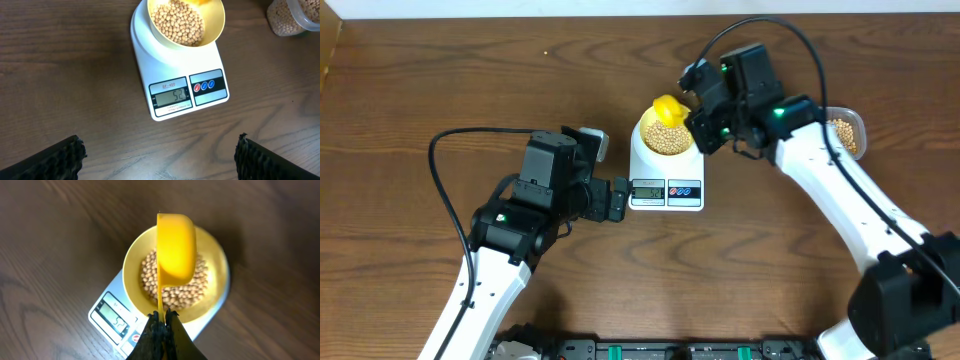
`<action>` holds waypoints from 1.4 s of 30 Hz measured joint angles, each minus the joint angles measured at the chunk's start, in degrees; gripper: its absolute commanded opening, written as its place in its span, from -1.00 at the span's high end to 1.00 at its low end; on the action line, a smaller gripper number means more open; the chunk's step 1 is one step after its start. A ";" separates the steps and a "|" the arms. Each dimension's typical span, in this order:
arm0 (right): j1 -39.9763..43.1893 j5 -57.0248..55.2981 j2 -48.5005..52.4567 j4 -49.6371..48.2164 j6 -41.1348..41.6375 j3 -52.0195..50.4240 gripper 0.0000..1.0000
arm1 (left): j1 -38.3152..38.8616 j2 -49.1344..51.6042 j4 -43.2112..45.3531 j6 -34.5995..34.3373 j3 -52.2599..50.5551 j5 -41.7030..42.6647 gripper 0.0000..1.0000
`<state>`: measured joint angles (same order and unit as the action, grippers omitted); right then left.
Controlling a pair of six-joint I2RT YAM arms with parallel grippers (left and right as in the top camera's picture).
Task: Scoop item into bowl and weigh 50g on scale
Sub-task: 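Tilt the scoop with the right gripper, pouring soybeans into the bowl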
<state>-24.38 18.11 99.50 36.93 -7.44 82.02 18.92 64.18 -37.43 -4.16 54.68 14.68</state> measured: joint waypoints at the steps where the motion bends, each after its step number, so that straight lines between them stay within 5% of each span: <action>1: -0.31 -0.07 0.52 0.00 -0.11 0.00 0.97 | 0.00 0.00 0.00 0.00 0.02 0.00 -0.96; 42: -0.94 -5.86 2.97 0.57 -5.64 -0.02 0.97 | 0.00 0.00 0.00 0.00 0.02 0.00 -0.96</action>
<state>-25.32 12.25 102.48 37.50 -13.08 82.00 18.92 64.18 -37.43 -4.16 54.70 14.68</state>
